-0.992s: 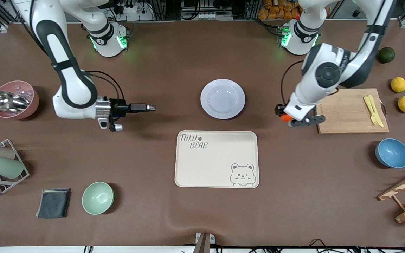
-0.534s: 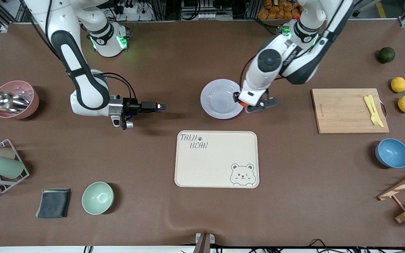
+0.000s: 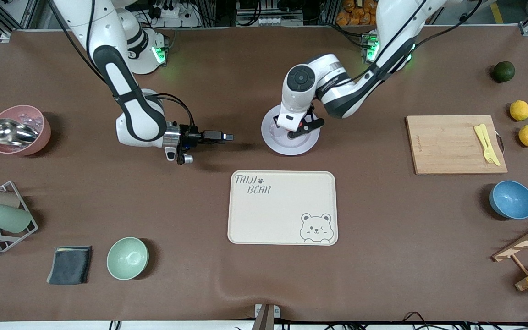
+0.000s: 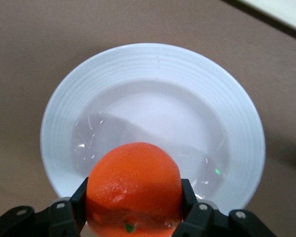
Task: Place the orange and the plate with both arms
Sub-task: 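Carry the orange over the white plate with the left gripper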
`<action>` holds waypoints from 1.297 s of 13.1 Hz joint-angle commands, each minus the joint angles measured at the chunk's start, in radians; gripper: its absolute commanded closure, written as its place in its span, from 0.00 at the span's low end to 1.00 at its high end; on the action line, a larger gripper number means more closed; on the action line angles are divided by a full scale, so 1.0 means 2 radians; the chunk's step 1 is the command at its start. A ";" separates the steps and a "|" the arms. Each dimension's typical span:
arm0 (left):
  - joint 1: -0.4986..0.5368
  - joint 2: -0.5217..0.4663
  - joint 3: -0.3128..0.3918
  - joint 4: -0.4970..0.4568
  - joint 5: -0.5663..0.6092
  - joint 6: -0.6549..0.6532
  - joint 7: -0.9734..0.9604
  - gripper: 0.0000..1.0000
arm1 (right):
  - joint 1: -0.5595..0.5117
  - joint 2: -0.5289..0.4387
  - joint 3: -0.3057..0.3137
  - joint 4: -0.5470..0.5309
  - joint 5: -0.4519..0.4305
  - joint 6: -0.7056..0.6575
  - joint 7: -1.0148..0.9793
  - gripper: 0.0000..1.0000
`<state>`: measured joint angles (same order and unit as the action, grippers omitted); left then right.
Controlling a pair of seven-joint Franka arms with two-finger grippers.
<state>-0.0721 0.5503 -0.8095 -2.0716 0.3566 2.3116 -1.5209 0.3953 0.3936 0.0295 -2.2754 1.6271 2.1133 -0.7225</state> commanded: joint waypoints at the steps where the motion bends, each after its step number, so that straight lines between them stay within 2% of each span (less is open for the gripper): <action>1: -0.003 0.052 0.003 0.036 0.047 0.005 -0.044 1.00 | 0.003 0.009 -0.002 0.001 0.016 0.004 -0.012 0.00; 2: -0.003 0.056 0.003 0.039 0.048 0.005 -0.045 0.96 | 0.006 0.010 -0.002 0.001 0.017 0.004 -0.012 0.00; 3: -0.003 0.061 0.003 0.043 0.048 0.005 -0.046 0.85 | 0.009 0.010 -0.002 0.000 0.019 0.005 -0.012 0.00; 4: -0.003 0.062 0.006 0.042 0.048 0.005 -0.046 0.57 | 0.015 0.011 -0.002 0.000 0.035 0.005 -0.018 0.00; 5: -0.003 0.062 0.009 0.042 0.048 0.005 -0.046 0.11 | 0.018 0.015 -0.002 0.000 0.045 0.005 -0.029 0.02; 6: -0.002 0.061 0.009 0.042 0.049 0.005 -0.046 0.00 | 0.019 0.020 -0.002 0.001 0.055 0.005 -0.035 0.02; 9: 0.007 0.043 0.009 0.043 0.049 0.005 -0.043 0.00 | 0.037 0.020 -0.002 0.001 0.065 0.006 -0.036 0.02; 11: 0.014 0.005 0.008 0.044 0.047 0.002 -0.046 0.00 | 0.055 0.019 -0.002 0.002 0.074 0.025 -0.038 0.08; 15: 0.051 -0.075 0.005 0.051 0.043 -0.011 -0.028 0.00 | 0.098 0.024 -0.002 0.001 0.143 0.043 -0.084 0.24; 17: 0.077 -0.091 0.005 0.077 0.043 -0.027 0.004 0.00 | 0.128 0.025 -0.002 0.003 0.165 0.080 -0.084 0.24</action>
<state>0.0363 0.4207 -0.7934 -1.9433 0.4285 2.2983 -1.5567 0.5955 0.4333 0.0303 -2.2750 1.8928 2.2234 -0.8580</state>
